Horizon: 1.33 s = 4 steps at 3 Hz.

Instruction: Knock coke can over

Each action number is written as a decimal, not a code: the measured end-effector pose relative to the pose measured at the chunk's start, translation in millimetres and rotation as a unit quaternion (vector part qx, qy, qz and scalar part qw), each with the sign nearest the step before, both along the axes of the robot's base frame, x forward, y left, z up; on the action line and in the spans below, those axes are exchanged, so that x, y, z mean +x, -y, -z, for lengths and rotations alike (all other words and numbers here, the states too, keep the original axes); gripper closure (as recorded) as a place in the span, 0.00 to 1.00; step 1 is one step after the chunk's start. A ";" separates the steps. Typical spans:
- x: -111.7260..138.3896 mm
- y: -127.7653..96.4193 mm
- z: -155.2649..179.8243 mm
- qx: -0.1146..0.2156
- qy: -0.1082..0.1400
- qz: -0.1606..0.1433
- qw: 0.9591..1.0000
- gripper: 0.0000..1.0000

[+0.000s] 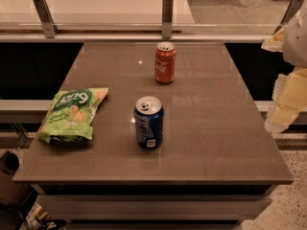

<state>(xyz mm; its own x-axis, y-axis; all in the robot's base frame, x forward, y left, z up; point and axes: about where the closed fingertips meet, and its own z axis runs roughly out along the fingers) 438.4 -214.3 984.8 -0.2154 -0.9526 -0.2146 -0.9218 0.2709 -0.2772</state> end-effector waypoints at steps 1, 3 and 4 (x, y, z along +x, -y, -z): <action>0.0 0.0 0.0 0.000 0.000 0.000 1.000 0.00; 20.9 -1.5 -5.4 0.049 0.023 0.007 0.999 0.00; 45.2 -3.4 -4.3 0.116 0.044 0.024 0.992 0.00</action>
Offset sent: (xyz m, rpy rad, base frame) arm 0.0107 -0.0003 0.0006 0.0502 -0.0168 -0.0071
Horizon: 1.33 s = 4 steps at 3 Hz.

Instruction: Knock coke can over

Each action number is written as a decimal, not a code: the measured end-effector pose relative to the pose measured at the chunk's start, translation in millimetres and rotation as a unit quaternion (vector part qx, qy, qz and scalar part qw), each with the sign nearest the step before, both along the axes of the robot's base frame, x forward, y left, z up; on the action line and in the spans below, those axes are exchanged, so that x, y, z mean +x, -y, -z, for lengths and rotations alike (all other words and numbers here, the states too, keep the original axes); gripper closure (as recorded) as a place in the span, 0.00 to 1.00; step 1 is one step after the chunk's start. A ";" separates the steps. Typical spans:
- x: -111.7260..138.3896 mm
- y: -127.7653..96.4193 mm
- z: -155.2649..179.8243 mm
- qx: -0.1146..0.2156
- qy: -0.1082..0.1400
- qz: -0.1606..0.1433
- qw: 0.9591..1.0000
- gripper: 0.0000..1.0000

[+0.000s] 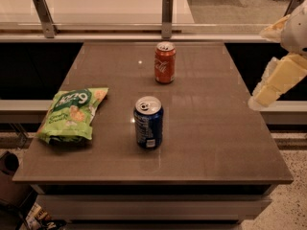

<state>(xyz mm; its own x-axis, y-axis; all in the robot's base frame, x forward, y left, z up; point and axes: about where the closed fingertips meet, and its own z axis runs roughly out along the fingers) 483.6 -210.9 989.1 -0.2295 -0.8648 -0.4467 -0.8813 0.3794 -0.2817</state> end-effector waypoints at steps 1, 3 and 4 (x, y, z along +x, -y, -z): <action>23.9 -12.8 8.4 0.087 0.020 0.021 0.996 0.00; 70.5 -59.8 12.9 0.262 0.074 0.054 0.961 0.00; 95.9 -87.6 8.1 0.325 0.095 0.059 0.939 0.00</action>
Offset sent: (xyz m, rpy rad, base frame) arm 0.0802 0.0521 -0.0112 0.6121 -0.1843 -0.1497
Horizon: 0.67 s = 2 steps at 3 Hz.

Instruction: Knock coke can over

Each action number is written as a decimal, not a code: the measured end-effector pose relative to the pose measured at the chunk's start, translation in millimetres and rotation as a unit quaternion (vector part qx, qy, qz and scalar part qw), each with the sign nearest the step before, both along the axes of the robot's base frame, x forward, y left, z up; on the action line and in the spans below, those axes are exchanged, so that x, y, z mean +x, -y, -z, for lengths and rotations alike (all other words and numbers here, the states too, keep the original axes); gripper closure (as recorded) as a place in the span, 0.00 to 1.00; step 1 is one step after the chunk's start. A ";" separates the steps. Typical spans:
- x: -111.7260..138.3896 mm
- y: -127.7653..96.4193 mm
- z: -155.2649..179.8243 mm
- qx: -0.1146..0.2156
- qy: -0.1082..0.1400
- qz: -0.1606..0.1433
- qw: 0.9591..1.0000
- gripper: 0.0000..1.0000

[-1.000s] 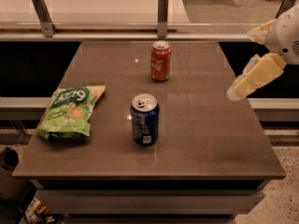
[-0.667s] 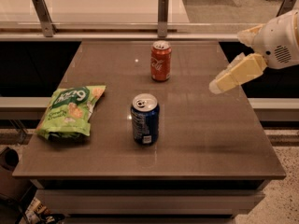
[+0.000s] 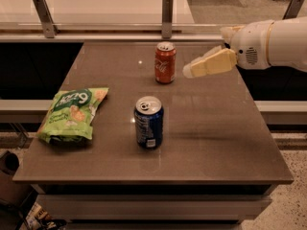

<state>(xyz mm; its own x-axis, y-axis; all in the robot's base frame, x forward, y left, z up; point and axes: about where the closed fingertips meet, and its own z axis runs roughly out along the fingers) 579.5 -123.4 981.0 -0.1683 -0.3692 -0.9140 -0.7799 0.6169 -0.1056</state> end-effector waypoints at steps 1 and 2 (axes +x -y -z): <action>-0.1 -0.2 0.1 0.000 0.000 0.000 1.000 0.00; 13.3 -11.1 9.4 0.013 0.012 0.010 1.000 0.00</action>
Offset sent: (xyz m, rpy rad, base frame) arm 0.0484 0.0318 -0.0359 0.0946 -0.0820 -0.0846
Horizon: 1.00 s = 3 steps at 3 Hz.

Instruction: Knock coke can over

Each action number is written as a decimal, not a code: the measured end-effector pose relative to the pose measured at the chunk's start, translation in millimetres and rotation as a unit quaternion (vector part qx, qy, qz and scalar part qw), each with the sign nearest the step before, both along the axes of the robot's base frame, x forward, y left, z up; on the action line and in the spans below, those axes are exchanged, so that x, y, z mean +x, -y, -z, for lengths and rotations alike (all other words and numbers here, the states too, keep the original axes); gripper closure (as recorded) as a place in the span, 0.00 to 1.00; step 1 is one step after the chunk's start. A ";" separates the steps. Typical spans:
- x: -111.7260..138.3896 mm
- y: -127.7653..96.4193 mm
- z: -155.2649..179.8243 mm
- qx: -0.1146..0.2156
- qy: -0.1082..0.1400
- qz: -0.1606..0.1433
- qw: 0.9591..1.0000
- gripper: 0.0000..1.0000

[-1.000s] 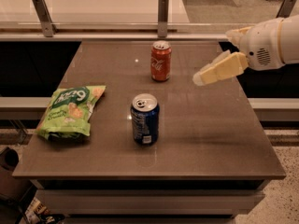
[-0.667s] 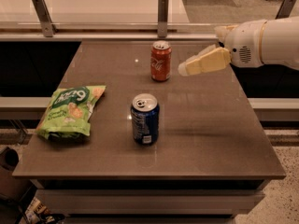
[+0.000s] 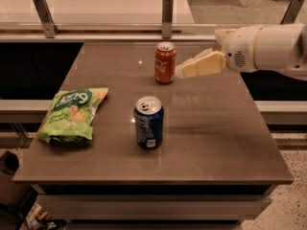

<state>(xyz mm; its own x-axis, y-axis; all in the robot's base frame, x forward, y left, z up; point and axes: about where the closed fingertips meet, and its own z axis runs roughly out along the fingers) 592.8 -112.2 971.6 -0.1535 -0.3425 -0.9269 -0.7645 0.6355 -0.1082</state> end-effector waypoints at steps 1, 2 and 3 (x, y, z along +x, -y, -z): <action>27.1 -14.0 21.4 0.032 0.031 0.020 0.999 0.00; 46.7 -18.9 37.3 0.044 0.047 0.033 0.997 0.00; 63.9 -20.8 53.0 0.055 0.056 0.045 0.996 0.00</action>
Offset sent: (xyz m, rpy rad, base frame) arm 0.0727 0.0187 -0.0597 0.1187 -0.1361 -0.1103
